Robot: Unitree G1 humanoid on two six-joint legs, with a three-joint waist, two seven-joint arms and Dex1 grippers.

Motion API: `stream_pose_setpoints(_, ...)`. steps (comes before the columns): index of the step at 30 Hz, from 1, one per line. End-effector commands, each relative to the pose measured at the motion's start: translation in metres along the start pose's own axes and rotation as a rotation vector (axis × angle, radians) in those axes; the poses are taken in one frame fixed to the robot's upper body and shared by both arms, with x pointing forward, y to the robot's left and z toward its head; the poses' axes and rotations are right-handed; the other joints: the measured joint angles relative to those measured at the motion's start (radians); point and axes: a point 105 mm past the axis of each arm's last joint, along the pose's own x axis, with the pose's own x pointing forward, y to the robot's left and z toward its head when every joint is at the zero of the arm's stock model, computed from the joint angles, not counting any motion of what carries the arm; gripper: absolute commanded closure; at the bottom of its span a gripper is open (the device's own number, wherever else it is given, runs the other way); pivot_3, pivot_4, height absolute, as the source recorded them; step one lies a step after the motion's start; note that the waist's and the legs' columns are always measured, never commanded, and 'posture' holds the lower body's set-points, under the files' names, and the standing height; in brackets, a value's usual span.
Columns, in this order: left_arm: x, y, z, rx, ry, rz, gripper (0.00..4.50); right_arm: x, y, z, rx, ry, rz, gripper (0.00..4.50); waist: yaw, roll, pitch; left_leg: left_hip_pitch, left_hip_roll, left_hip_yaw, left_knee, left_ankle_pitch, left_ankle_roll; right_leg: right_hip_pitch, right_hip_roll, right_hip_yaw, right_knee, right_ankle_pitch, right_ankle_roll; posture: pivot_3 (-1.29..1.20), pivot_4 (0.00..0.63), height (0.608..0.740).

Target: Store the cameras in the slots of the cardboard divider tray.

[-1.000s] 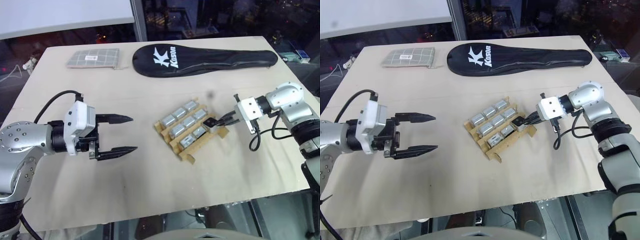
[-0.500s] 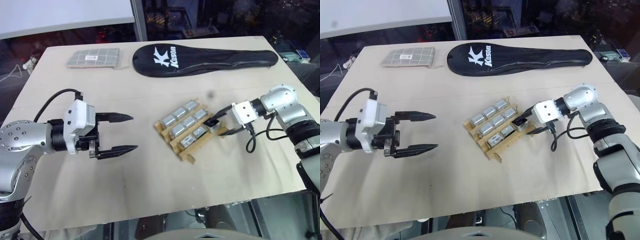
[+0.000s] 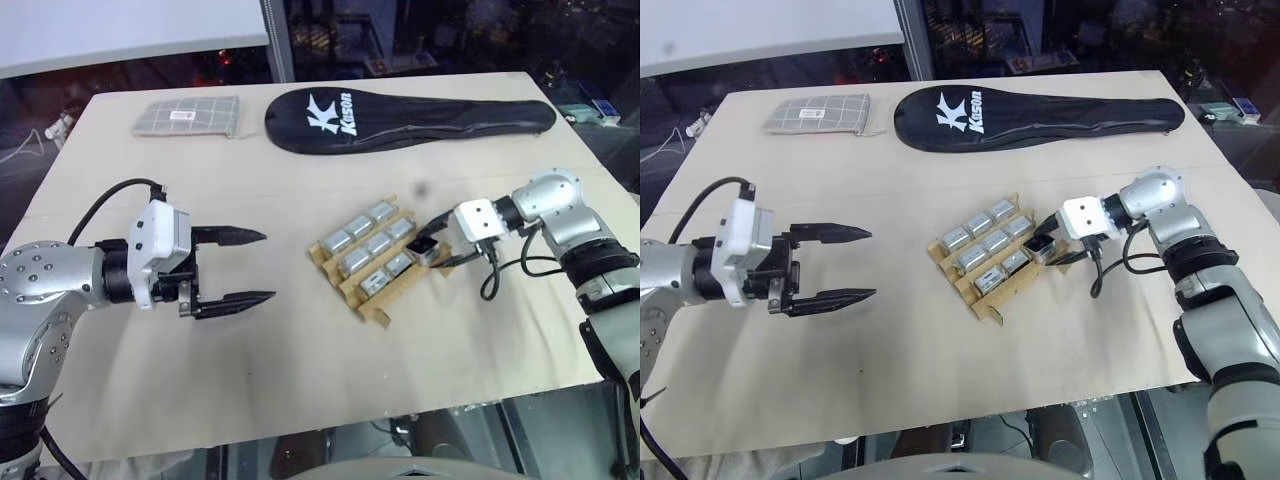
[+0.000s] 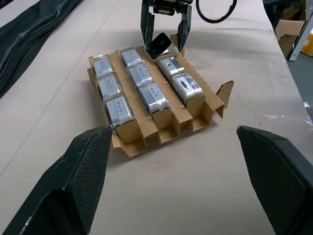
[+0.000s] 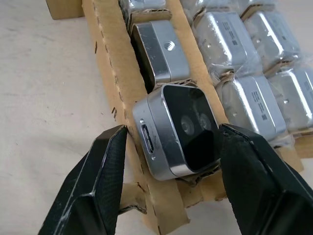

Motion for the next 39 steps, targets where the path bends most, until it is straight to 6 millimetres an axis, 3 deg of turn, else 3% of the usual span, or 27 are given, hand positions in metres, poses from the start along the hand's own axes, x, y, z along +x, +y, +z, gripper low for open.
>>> stream_pose_setpoints(1, 0.000, -0.001, 0.006, 0.034, -0.013, 0.002, 0.29, -0.015, -0.013, 0.018, -0.051, -0.024, -0.014, 1.61, 0.000, 0.000, 0.000, 0.000, 0.000, 0.000, 0.000, 0.000, 0.000, 0.000, 0.000, 0.000, 0.000, 0.000, 0.000, 0.00, 0.150, 0.740)
stream_pose_setpoints(20, 0.001, -0.001, 0.006, 0.034, -0.014, -0.002, 0.29, -0.013, -0.016, 0.020, -0.070, -0.018, -0.019, 1.61, 0.000, 0.000, 0.000, 0.000, 0.000, 0.000, 0.000, 0.000, 0.000, 0.000, 0.000, 0.000, 0.000, 0.000, 0.000, 0.00, 0.150, 0.740)
stream_pose_setpoints(23, 0.001, -0.001, 0.006, 0.034, -0.015, -0.002, 0.29, -0.013, -0.018, 0.021, -0.075, -0.020, -0.024, 2.48, 0.000, 0.000, 0.000, 0.000, 0.000, 0.000, 0.000, 0.000, 0.000, 0.000, 0.000, 0.000, 0.000, 0.000, 0.000, 0.00, 0.150, 0.740)
stream_pose_setpoints(26, 0.001, -0.001, 0.006, 0.034, -0.016, -0.002, 0.29, -0.014, -0.019, 0.021, -0.077, -0.018, -0.027, 3.79, 0.000, 0.000, 0.000, 0.000, 0.000, 0.000, 0.000, 0.000, 0.000, 0.000, 0.000, 0.000, 0.000, 0.000, 0.000, 0.00, 0.150, 0.740)
stream_pose_setpoints(39, 0.002, -0.001, 0.006, 0.035, -0.017, -0.005, 0.29, -0.034, -0.017, 0.050, -0.114, 0.019, 0.065, 3.78, 0.001, 0.001, 0.001, -0.001, 0.000, 0.000, 0.000, 0.000, 0.000, 0.000, 0.000, 0.000, 0.000, 0.000, 0.000, 0.00, 0.150, 0.740)
